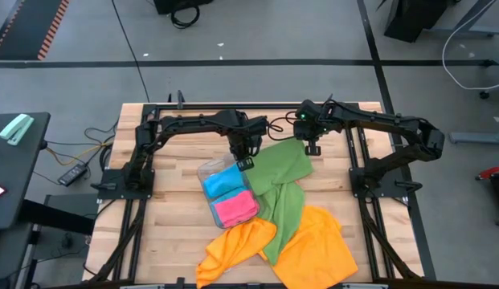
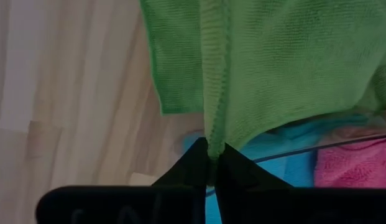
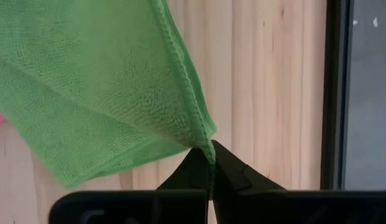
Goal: Fold microfiber towels
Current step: Fold the top green towel
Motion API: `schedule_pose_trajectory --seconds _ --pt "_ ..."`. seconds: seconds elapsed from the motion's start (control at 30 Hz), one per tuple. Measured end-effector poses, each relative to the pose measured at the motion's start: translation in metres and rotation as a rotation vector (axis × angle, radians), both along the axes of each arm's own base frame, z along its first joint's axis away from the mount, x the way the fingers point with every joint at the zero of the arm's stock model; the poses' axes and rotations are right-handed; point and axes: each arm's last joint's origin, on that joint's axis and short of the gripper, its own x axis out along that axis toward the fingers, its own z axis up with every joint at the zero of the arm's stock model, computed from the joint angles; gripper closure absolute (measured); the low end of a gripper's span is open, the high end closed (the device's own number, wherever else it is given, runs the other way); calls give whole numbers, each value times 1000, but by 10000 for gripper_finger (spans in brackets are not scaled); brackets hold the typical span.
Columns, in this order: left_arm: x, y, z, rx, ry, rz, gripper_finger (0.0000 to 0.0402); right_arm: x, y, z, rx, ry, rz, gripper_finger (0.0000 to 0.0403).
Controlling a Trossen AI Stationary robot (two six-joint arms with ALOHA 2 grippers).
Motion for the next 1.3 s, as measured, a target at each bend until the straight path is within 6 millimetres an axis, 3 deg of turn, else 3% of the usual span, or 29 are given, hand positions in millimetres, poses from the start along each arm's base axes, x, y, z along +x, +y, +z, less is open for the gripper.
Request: schedule_pose_trajectory --seconds 0.2,0.47,0.73,0.9,1.2,1.3 --pt "2 0 -1 4 -14 -2 386 1 -1 1 -10 -12 10 397" --pt "10 3 -15 13 -17 -17 370 0 0 0 -2 1 4 397" --pt "12 7 -25 21 3 -33 387 -2 -1 0 4 12 -9 397" --pt "14 9 -33 19 10 -31 371 -2 -1 0 14 7 3 397" --pt "16 11 -33 24 -7 -21 382 0 0 0 26 -12 23 397" --pt "16 11 -33 23 -7 -21 368 0 0 0 27 -12 25 397"
